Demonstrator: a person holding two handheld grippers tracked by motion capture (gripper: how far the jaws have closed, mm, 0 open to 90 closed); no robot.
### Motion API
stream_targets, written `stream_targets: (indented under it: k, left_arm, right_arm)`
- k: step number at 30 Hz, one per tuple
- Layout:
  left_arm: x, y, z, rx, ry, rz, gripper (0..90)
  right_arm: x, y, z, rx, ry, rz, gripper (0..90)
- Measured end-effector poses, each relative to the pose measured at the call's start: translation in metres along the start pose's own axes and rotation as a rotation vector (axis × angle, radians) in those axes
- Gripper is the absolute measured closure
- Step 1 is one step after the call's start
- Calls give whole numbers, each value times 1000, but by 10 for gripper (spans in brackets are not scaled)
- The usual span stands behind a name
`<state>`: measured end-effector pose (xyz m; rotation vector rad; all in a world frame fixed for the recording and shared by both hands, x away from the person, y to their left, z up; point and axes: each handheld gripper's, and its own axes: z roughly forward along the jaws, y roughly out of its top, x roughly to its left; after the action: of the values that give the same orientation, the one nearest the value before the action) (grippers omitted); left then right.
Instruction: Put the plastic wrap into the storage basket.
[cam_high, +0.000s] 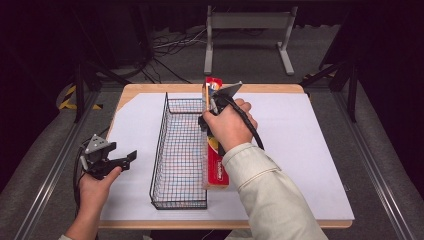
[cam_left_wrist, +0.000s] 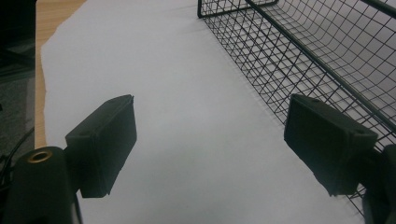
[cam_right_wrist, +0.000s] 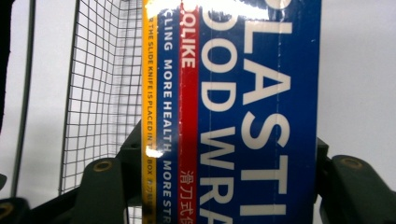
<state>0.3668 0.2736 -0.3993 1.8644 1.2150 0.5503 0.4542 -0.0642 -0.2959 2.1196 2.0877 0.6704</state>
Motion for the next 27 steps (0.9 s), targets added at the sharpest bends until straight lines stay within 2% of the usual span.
stream_targets:
  k: [6, 10, 13, 27]
  left_arm:
    - [1, 2, 0, -11, -9, -10, 176]
    - [1, 3, 2, -13, -8, -7, 176]
    - [1, 2, 3, -4, -7, -6, 176]
    - [2, 3, 1, -15, -10, -5, 176]
  right_arm:
    - [7, 2, 1, -8, 7, 26, 401]
    - [14, 1, 3, -14, -16, 5, 401]
    - [18, 1, 6, -31, 1, 8, 401]
    - [40, 1, 13, -27, 32, 17, 400]
